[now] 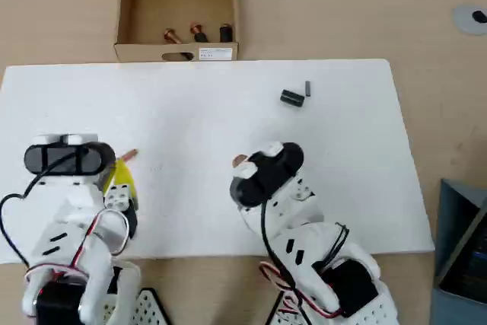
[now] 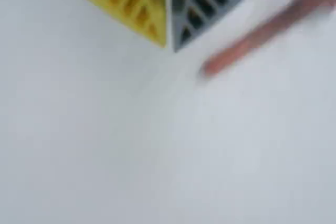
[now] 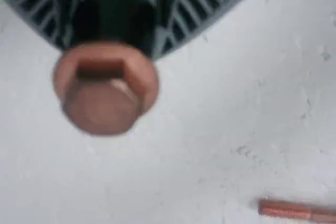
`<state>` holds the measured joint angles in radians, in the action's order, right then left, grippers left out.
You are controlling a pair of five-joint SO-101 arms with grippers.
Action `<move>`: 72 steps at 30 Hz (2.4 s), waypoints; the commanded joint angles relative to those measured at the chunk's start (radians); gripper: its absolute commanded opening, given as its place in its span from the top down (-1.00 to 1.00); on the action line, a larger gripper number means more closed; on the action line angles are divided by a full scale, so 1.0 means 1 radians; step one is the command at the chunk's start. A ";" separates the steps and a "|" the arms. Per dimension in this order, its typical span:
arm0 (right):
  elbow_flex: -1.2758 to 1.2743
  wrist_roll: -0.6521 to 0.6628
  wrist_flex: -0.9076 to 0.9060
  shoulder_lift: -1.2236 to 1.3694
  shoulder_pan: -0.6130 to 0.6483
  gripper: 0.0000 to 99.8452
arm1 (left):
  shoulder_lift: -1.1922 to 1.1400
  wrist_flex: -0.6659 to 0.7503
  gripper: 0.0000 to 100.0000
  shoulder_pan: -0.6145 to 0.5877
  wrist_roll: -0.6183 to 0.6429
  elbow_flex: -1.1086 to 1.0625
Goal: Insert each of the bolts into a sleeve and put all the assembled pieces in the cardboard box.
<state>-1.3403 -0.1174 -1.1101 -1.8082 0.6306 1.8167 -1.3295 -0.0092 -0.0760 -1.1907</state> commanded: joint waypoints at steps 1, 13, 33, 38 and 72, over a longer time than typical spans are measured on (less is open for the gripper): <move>0.114 -0.055 -0.005 -0.053 -0.018 0.98 | -0.001 -0.011 1.00 -0.071 -0.023 -0.107; 0.679 -0.058 0.014 0.647 -0.074 0.98 | -0.001 0.028 1.00 -0.127 -0.078 -0.356; 1.314 0.169 0.523 1.682 -0.176 0.98 | -0.001 0.071 0.99 -0.121 -0.071 -0.400; 1.492 0.258 0.618 1.929 -0.176 0.98 | -0.001 0.071 0.99 -0.118 -0.072 -0.400; 2.566 0.525 0.391 2.810 -0.220 0.70 | -0.001 0.068 0.99 -0.074 -0.101 -0.400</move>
<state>1.1423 0.4028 -0.6974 1.0165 0.4281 1.8105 -1.2758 -0.0967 -0.1695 -1.5942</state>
